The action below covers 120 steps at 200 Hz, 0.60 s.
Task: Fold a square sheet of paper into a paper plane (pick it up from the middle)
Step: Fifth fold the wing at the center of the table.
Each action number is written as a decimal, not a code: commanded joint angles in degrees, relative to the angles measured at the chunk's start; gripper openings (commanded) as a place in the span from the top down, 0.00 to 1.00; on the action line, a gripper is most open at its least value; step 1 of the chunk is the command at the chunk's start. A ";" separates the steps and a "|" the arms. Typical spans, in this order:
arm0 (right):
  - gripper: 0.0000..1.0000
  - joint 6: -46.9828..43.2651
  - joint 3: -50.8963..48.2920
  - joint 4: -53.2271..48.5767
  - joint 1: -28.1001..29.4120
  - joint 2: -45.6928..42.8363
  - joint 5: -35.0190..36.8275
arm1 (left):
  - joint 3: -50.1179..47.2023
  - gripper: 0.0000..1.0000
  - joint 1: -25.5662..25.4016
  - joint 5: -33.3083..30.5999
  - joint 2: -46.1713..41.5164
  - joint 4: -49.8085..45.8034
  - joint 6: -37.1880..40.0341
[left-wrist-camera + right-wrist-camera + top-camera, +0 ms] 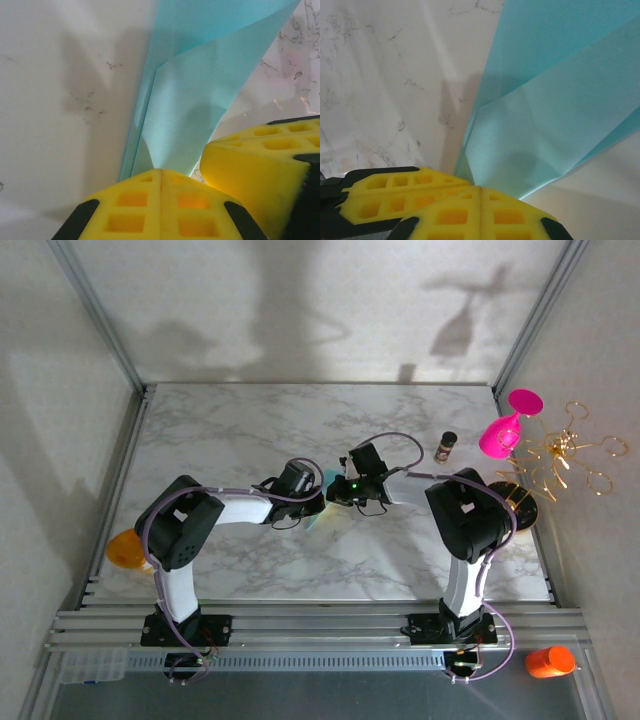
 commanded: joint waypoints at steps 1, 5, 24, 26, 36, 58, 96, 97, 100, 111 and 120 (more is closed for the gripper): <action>0.96 0.64 0.79 -1.82 0.09 2.60 0.38 | 0.23 1.00 0.23 -1.87 0.94 -4.05 0.14; 0.96 0.64 0.94 -2.08 0.01 2.88 0.76 | 0.15 1.00 0.30 -1.84 0.93 -4.13 0.23; 0.97 0.89 1.53 -2.64 -0.59 3.83 2.18 | -0.27 1.00 0.23 -1.84 0.75 -5.02 1.11; 0.97 0.96 1.55 -2.65 -0.72 3.92 2.35 | -0.29 1.00 0.23 -1.78 0.73 -5.19 1.26; 0.97 1.09 1.72 -2.73 -1.23 4.03 2.77 | -0.38 1.00 0.23 -1.74 0.84 -6.23 2.19; 0.97 1.43 2.27 -2.67 -2.80 3.69 3.73 | -0.91 1.00 0.32 -2.29 1.01 -8.85 4.78; 0.96 0.90 5.98 -3.35 -5.62 5.00 4.93 | -1.18 1.00 0.41 -2.55 1.65 -12.47 9.14; 0.96 0.95 6.14 -3.39 -5.73 5.09 4.95 | -1.18 1.00 0.41 -2.55 1.69 -12.48 9.18; 0.96 0.90 6.51 -3.50 -5.87 5.42 5.04 | -1.18 1.00 0.41 -2.57 1.72 -12.64 9.40; 0.96 0.44 8.17 -4.24 -6.72 6.79 5.36 | -1.18 1.00 0.50 -2.34 1.88 -12.76 9.95; 0.96 0.17 9.18 -4.74 -7.22 7.72 5.89 | -1.05 1.00 0.44 -2.04 1.94 -12.88 10.30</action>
